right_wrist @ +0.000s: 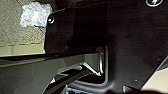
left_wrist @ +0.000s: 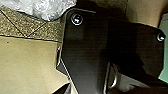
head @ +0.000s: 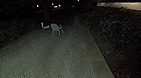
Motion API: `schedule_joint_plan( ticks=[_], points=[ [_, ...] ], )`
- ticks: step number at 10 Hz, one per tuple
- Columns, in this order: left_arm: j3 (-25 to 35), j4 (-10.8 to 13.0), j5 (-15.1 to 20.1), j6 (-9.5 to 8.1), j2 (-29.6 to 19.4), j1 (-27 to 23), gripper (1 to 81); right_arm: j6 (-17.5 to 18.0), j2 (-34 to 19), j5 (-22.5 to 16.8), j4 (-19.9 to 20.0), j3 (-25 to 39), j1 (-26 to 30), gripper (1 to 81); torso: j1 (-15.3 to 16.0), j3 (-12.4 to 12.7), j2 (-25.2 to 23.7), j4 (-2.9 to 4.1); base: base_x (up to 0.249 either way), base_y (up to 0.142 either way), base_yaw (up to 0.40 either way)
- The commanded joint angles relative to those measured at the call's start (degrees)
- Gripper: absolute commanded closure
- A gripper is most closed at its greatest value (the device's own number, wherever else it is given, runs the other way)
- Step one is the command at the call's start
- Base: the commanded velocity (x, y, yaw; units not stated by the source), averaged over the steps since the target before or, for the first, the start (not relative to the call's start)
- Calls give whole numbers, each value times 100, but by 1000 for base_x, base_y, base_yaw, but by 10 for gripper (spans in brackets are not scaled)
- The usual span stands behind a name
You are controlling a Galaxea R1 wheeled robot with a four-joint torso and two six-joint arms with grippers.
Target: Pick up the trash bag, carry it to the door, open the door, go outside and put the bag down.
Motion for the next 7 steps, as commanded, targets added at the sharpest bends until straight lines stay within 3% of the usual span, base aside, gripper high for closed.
schedule_joint_plan(
  ticks=[1, 3, 4, 5, 6, 7],
  points=[
    [-57, 512, -361, 49, 132, 99, 10, 19, 58, -307, -2, 61, 86, 10, 0, -2, 0, 2, 0, 0, 0],
    [-57, 627, -669, 41, 246, 345, 10, 11, 76, -307, -2, 25, 86, 10, 0, 59, -2, -4, 0, 0, 0],
    [-57, 644, -774, 49, 298, 434, 10, 11, 76, -307, 6, -1, 69, 10, 0, 194, -5, -4, 0, 0, 0],
    [-66, 662, -845, 49, 343, 486, 10, 11, 85, -307, 6, -10, 51, 10, -2, 621, -5, -4, 0, 0, 0],
    [-110, 671, -845, 49, 378, 503, 10, 11, 103, -307, -2, -10, 60, 10, -2, 658, -5, -4, 0, 0, 0],
    [-145, 671, -845, 49, 405, 513, 10, 11, 129, -307, -11, -10, 51, 10, 0, 210, -5, -4, 0, 0, 0]
  ],
)
